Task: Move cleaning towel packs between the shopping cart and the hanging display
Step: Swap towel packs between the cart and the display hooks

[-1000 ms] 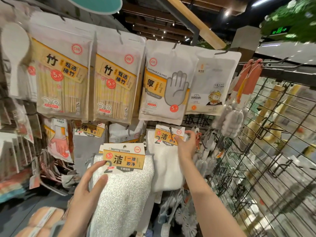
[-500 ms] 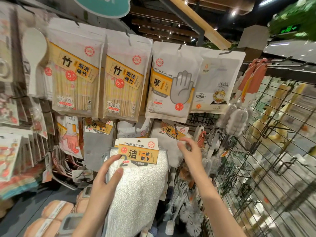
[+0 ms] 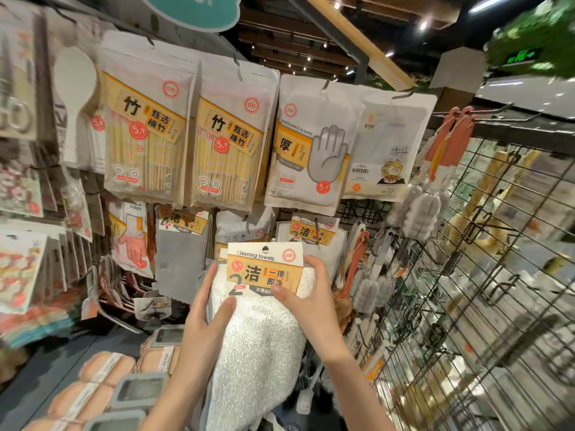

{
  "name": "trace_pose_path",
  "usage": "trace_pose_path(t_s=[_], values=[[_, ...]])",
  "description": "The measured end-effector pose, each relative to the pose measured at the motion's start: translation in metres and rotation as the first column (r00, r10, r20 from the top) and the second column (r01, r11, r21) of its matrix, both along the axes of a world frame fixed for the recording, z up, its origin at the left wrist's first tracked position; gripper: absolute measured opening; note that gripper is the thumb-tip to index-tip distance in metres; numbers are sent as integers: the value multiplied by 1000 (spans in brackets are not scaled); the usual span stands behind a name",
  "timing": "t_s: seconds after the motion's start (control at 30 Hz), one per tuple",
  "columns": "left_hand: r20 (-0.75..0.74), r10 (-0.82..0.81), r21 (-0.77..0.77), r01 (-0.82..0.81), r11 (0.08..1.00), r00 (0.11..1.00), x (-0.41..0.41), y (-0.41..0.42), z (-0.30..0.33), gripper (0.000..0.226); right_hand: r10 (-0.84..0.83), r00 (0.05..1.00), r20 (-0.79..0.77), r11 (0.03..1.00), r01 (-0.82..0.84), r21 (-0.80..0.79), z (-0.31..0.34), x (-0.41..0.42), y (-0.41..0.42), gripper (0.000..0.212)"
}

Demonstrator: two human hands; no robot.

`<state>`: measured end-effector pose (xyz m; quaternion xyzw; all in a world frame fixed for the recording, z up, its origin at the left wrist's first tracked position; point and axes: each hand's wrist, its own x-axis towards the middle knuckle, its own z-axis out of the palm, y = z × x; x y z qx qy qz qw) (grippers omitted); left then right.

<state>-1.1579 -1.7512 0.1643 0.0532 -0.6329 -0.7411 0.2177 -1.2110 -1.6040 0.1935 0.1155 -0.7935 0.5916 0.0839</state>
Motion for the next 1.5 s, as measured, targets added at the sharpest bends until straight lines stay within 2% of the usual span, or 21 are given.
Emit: trace_pose_path(t_s=[0.17,0.33,0.53,0.7,0.8,0.93,1.03,1.17,1.5], values=[[-20,-41,-31,41,999,999,4,-1,1,63,-56,998,26,994,58,-88,4,4,6,37],[-29,-100,-41,99,994,995,5,-9,-2,37,-82,997,3,983,81,-166,9,-3,17,38],[-8,-35,-58,35,998,999,-3,-12,-10,15,-54,998,-27,970,46,-240,9,-11,19,39],[-10,30,-41,-31,999,999,-7,-17,-13,17,-200,979,21,920,196,-339,0,-29,27,39],[-8,46,-47,-46,998,999,-11,-23,-14,21,-283,959,28,905,277,-324,-6,-46,34,50],[-26,66,-107,-68,992,998,-16,-25,-14,21,-327,944,40,896,323,-303,-6,-68,40,50],[-22,84,-89,-85,992,996,-19,-29,-16,21,-364,931,35,888,358,-289,-7,-84,43,51],[11,98,-93,-97,991,995,-21,-32,-16,22,-406,914,20,877,396,-273,-13,-103,45,50],[-18,105,-71,-106,992,994,-25,-35,-12,21,-482,876,16,849,472,-237,-25,-151,37,41]])
